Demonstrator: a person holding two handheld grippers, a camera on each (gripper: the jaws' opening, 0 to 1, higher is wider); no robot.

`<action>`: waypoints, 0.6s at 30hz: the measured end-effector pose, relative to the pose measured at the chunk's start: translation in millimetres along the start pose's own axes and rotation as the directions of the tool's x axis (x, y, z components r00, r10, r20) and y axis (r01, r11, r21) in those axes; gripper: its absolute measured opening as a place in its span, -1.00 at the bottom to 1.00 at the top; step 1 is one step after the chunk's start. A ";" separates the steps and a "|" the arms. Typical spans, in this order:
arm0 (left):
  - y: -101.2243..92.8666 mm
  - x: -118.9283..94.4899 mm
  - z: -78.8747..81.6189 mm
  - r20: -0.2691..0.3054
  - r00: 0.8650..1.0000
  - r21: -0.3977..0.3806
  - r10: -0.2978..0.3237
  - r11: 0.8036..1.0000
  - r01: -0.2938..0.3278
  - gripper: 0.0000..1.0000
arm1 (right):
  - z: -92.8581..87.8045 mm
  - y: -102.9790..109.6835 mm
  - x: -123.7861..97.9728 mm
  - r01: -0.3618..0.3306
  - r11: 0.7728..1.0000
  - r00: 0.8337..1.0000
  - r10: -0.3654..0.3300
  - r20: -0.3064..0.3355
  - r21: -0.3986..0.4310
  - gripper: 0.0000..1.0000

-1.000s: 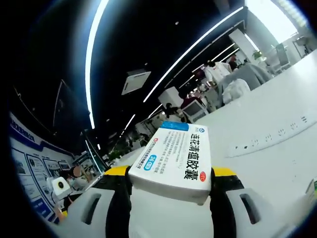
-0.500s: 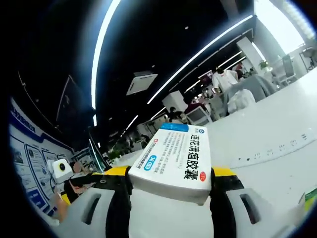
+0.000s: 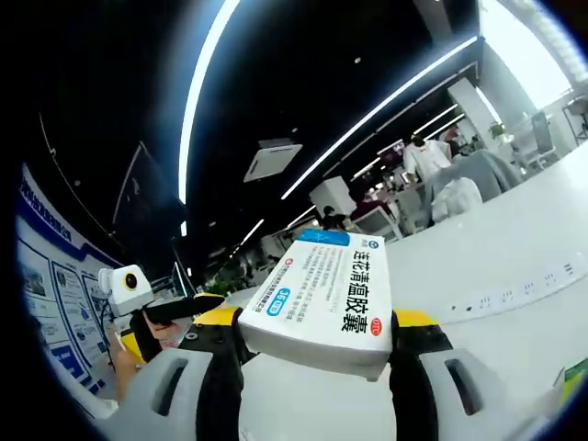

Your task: Arrange the small medicine boxes into an aligned row inside the storage area until every box is upright, visible, and separated from the surrounding clutter.

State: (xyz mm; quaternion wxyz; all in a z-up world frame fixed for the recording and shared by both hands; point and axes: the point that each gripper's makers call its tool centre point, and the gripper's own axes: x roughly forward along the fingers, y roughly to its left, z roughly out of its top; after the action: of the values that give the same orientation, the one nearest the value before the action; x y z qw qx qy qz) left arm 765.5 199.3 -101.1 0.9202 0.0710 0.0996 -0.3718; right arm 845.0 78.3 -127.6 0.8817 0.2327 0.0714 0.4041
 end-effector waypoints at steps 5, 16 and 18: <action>3.9 10.3 0.7 0.019 1.000 -0.023 -0.024 0.999 0.024 0.98 | 1.5 -2.0 -0.5 0.011 1.000 1.000 -0.011 0.000 -0.013 0.21; 11.2 17.3 -9.1 -0.002 0.999 -0.037 -0.037 0.999 0.037 0.96 | 2.0 2.7 2.7 0.002 1.000 1.000 -0.002 0.005 -0.012 0.21; 13.4 19.9 -15.4 -0.012 0.998 -0.063 -0.055 0.997 0.054 0.96 | 2.7 7.4 2.7 0.000 1.000 1.000 0.000 0.003 -0.026 0.21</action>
State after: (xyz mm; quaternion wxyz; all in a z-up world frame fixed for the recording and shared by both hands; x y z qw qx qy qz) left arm 786.8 198.7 -120.0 0.9108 0.0419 0.1195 -0.3930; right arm 842.6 83.5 -121.5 0.8847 0.2221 0.0647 0.4047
